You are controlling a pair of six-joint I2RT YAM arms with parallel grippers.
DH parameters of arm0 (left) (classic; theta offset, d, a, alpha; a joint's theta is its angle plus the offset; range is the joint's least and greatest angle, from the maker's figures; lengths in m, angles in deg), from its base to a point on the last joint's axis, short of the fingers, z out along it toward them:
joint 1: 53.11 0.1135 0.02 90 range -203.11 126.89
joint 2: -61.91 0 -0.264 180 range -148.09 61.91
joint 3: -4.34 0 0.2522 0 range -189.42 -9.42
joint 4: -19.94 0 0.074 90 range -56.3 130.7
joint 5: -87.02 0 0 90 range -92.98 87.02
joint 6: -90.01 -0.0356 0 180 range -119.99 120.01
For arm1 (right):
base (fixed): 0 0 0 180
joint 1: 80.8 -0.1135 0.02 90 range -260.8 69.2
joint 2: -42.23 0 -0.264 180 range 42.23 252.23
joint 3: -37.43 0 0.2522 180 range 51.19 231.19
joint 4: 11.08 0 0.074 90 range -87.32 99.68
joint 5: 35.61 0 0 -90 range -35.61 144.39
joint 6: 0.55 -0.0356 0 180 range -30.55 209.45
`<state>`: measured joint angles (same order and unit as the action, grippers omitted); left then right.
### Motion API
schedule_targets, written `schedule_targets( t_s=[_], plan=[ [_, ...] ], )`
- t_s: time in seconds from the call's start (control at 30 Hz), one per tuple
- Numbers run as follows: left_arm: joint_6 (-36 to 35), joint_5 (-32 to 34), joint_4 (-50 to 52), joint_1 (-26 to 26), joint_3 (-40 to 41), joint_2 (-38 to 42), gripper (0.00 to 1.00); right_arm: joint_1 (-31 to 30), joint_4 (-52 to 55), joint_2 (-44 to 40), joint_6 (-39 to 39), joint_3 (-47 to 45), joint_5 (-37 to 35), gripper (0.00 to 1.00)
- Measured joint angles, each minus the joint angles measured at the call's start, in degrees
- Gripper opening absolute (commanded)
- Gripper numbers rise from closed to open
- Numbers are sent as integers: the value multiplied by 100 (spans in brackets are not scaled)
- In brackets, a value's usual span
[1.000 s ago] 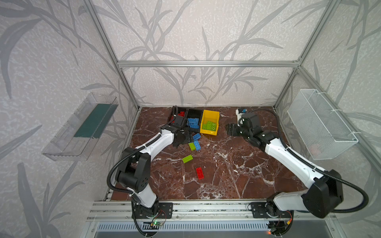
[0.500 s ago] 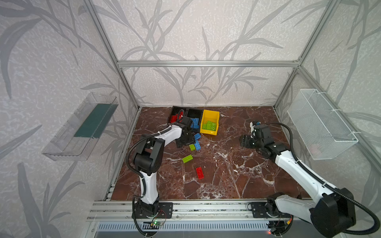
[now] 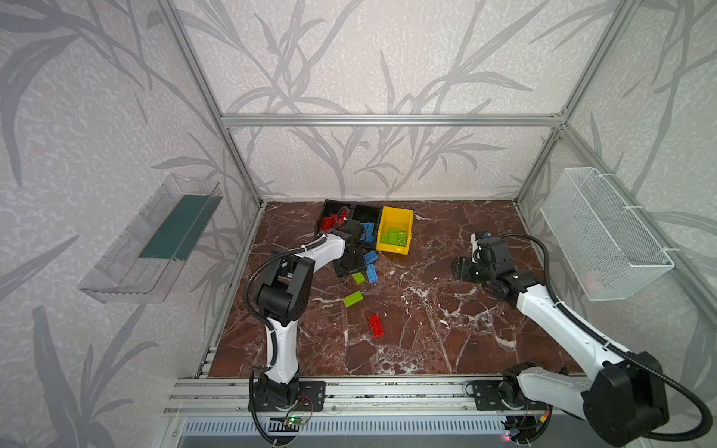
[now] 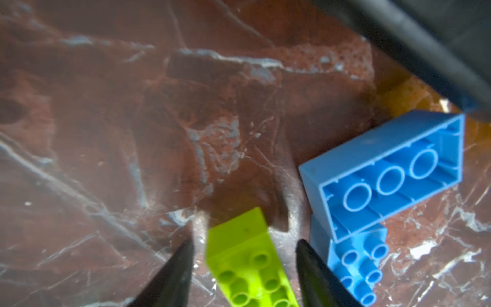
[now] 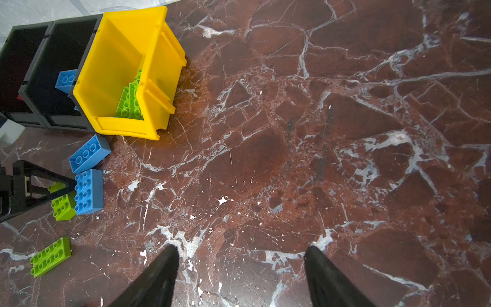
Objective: Sort the legos into containers by color
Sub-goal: Pick up the lego from the center of the table, then place the lego in the container.
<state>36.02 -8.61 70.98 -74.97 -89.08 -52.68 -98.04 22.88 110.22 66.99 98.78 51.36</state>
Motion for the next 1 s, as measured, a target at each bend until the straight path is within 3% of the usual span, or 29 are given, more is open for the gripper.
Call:
schedule_targets(
  t_s=[0.37,0.57,0.8,1.0],
  plan=[
    [-188,-22,0,-13,4,127,27,35,-66,-7,7,-146,-42,73],
    [-444,4,245,-140,-236,498,24,35,-63,-22,4,-356,-33,73],
    [-785,22,673,-452,-1845,452,24,37,-66,-76,-4,-450,15,72],
    [-1102,-61,765,-647,-3871,-498,28,31,-81,-74,-66,-496,118,72]
  ],
)
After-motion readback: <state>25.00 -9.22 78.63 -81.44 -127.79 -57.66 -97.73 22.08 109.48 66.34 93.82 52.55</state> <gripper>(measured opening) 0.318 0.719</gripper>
